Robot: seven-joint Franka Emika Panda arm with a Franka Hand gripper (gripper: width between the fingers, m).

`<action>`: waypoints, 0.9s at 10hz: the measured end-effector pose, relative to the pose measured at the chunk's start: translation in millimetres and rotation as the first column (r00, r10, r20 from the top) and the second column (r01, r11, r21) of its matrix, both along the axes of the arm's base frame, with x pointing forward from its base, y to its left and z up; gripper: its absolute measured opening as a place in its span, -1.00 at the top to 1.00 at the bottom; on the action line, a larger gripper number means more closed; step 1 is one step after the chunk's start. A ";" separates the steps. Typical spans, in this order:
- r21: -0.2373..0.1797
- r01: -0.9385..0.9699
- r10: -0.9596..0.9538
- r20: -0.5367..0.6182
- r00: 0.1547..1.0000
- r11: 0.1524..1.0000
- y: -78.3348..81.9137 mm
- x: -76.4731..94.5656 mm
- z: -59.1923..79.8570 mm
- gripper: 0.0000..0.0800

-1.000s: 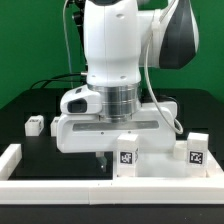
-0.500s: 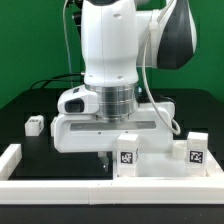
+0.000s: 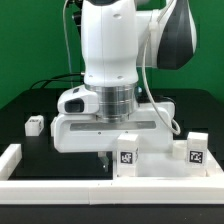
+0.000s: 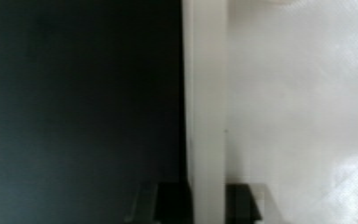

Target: Assemble square table

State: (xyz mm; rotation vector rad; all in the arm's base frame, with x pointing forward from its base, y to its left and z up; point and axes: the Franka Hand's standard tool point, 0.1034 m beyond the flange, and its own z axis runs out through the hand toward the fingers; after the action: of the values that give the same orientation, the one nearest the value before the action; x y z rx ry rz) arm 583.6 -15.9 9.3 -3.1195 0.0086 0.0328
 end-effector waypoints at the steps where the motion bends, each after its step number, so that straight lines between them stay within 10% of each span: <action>1: 0.002 -0.067 0.067 0.000 0.998 0.998 -5.2 -2.5 1.4 0.86; 9: -0.035 -0.658 0.658 -0.015 0.753 0.752 -33.8 0.3 1.3 0.86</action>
Offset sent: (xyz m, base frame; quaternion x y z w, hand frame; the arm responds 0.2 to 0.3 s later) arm 0.0055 -0.0161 -0.0049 0.0079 0.0217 -0.1331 0.9908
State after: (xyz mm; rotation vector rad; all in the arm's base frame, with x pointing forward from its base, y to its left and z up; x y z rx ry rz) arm 583.9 -49.7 10.6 -2.9674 -1.1048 0.0464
